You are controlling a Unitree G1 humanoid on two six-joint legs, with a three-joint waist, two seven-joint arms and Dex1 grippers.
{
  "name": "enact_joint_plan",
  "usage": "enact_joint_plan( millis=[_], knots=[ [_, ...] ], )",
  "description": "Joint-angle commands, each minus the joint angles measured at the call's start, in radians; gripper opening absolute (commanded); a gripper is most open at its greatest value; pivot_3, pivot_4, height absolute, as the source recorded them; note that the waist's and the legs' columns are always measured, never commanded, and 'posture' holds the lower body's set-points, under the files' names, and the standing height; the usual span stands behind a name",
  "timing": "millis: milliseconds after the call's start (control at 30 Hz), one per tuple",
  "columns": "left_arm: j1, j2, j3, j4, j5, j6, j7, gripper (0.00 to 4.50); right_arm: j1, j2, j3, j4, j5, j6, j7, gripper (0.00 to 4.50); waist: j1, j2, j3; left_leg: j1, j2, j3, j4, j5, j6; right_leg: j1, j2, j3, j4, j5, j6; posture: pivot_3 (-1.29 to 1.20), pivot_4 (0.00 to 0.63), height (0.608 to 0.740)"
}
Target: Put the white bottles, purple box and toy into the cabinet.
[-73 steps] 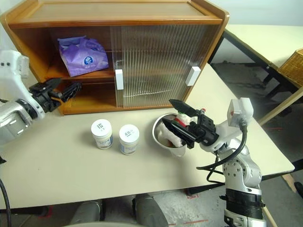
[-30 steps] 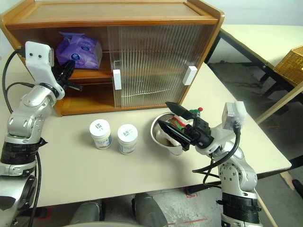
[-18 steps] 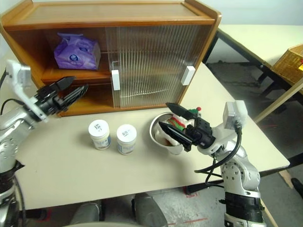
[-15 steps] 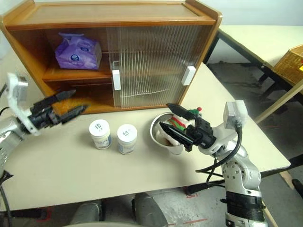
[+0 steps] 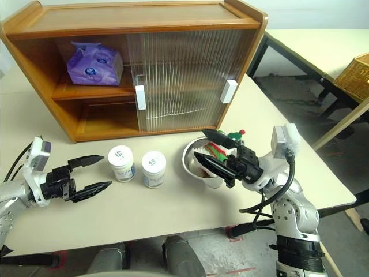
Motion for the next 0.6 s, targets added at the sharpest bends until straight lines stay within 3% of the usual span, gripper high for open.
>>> enact_joint_plan(
  millis=[33,133,400,600],
  knots=[
    [0.016,-0.010,-0.009,0.065,0.096,-0.075,0.051,4.47,0.005,-0.013,-0.011,-0.020,0.013,0.013,-0.006,4.50,-0.002,0.001,-0.001,0.000,0.000,0.000,0.000,0.000,0.000,0.000,0.000,0.000,0.000,0.000,0.000,-0.12,0.063,0.740],
    [0.034,-0.013,-0.031,0.092,0.161,-0.115,0.082,4.47,0.001,-0.011,-0.008,-0.020,0.014,0.013,-0.012,4.50,-0.005,0.001,-0.001,0.000,0.001,0.001,0.000,0.000,0.000,0.000,0.002,0.000,0.000,0.000,0.000,-0.12,0.062,0.740],
    [0.015,-0.022,-0.104,0.115,0.116,-0.017,0.036,4.47,0.005,-0.014,-0.007,-0.029,0.018,0.022,-0.021,4.50,-0.006,0.001,-0.001,-0.001,0.002,0.001,0.000,0.000,0.000,-0.001,0.004,0.001,0.000,0.000,-0.001,-0.13,0.061,0.740],
    [-0.036,-0.036,-0.151,0.171,0.164,0.037,0.082,4.47,0.014,-0.013,-0.010,-0.039,0.022,0.028,-0.037,4.50,-0.007,0.001,-0.001,-0.001,0.005,0.001,0.000,0.000,0.000,-0.001,0.003,0.001,0.000,0.001,-0.002,-0.14,0.064,0.740]
  ],
)
